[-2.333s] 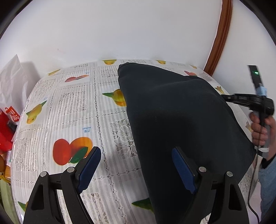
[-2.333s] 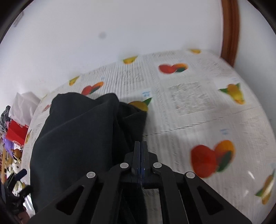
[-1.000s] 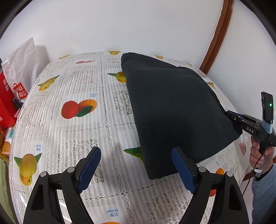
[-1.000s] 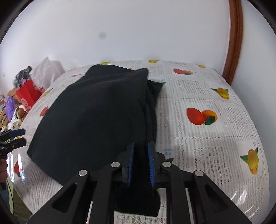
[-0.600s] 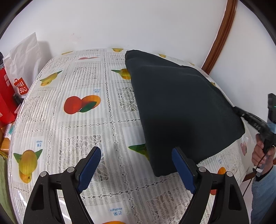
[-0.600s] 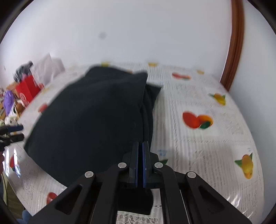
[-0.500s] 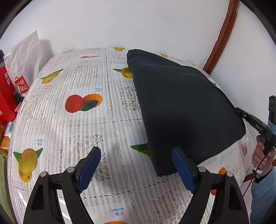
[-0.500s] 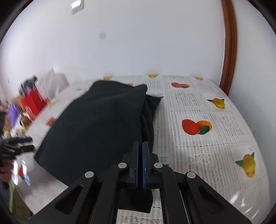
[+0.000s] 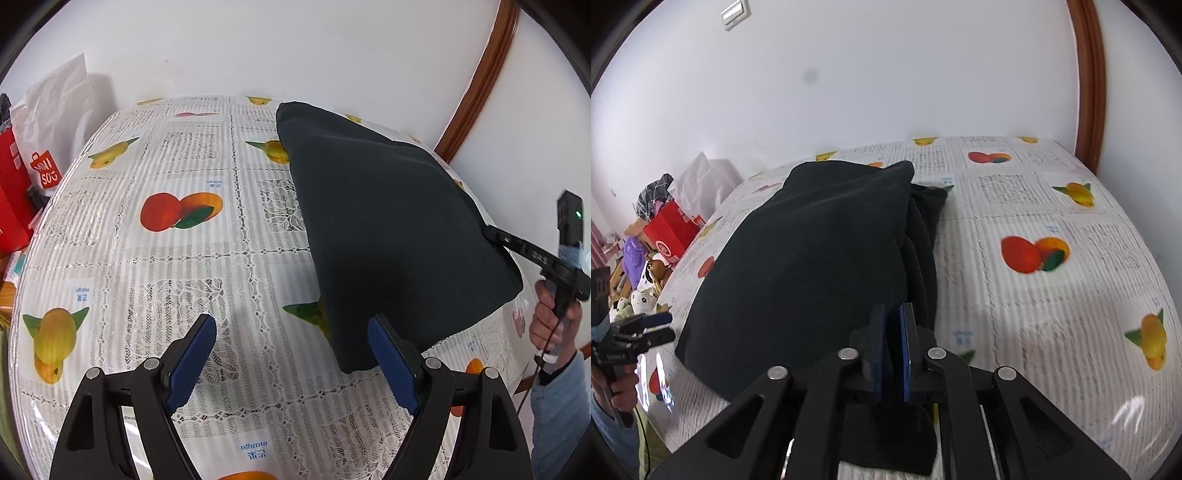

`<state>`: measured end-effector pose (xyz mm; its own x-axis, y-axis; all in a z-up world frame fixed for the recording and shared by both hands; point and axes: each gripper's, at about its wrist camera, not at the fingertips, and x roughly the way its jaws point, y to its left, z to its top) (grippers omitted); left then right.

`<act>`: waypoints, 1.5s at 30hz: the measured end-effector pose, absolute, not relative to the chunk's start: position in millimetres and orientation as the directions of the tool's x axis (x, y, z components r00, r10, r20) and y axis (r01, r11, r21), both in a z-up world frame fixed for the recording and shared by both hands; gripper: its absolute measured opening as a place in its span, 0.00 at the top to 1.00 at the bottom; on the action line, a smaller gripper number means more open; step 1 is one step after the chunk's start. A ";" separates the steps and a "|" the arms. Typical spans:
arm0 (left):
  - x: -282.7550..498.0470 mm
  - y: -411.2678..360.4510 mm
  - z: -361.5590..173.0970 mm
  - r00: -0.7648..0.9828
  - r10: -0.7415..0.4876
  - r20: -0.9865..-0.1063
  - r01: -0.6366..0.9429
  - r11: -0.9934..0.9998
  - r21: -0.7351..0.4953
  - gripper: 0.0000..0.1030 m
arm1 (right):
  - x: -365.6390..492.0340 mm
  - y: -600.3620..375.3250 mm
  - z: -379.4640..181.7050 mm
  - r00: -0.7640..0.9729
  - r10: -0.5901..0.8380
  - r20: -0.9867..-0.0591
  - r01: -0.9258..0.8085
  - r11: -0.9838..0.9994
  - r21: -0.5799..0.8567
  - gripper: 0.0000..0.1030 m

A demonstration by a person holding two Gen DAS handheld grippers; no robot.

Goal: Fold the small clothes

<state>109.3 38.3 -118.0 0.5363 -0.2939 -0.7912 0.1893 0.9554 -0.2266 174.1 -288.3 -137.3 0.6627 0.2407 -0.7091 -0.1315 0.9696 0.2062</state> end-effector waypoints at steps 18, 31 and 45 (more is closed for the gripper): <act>99.4 38.9 -122.4 0.529 -0.289 -0.798 0.217 0.955 -0.202 0.19 | 162.1 -309.4 -139.1 0.682 0.102 -0.724 0.004 0.990 0.144 0.96; 72.3 6.0 -119.8 0.536 -0.254 -0.805 0.282 0.953 -0.113 0.20 | 81.6 -345.9 -151.0 0.631 0.043 -0.775 0.021 0.997 0.072 0.72; 96.1 -22.8 -135.5 0.504 -0.272 -0.820 0.300 0.945 -0.129 0.68 | 108.5 -297.5 -178.2 0.640 0.167 -0.750 -0.089 0.986 0.143 0.80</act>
<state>96.1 -22.8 -135.5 0.5036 -0.2717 -0.8201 0.2999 0.9452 -0.1290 108.5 -297.5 -178.2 0.6401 0.1671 -0.7499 -0.0893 0.9856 0.1434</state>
